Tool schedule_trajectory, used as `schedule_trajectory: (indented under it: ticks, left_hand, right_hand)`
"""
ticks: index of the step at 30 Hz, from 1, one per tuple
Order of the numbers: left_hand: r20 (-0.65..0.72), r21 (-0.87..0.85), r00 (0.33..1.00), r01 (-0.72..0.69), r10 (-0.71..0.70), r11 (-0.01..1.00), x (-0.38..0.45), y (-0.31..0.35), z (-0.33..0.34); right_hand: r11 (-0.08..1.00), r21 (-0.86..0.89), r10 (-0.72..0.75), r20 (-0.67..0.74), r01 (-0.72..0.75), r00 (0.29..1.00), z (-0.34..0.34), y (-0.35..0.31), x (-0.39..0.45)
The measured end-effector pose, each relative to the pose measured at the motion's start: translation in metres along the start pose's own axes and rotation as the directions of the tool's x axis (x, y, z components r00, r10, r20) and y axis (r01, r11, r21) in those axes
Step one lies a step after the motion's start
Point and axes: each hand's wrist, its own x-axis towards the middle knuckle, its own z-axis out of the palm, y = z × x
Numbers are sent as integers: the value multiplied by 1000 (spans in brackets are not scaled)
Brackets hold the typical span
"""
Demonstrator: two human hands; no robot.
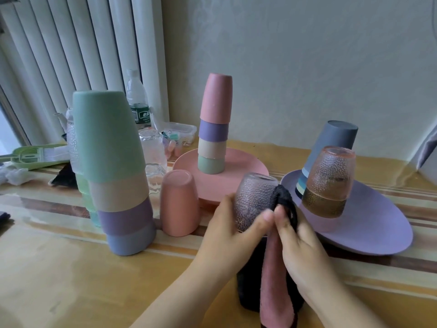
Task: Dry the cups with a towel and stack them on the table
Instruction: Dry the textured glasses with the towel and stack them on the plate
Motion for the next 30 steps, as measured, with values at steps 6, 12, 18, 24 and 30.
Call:
schedule_trajectory:
  ticks: [6, 12, 18, 24, 30]
  left_hand:
    - [113, 20, 994, 5, -7, 1000, 1, -2, -3]
    - [258, -239, 965, 108, -44, 965, -1, 2, -4]
    - [160, -424, 977, 198, -141, 884, 3, -1, -3]
    - [41, -303, 988, 153, -148, 941, 2, 4, 2]
    - [96, -147, 993, 80, -66, 986, 2, 0, -4]
  right_hand:
    - [995, 92, 32, -1, -32, 999, -3, 4, 3]
    - [961, 221, 147, 95, -165, 985, -12, 2, 5]
    - [964, 148, 207, 96, -220, 974, -11, -2, 5]
    - [979, 90, 183, 32, -185, 983, -10, -1, 2]
    - [998, -25, -50, 183, 56, 982, -5, -5, -1]
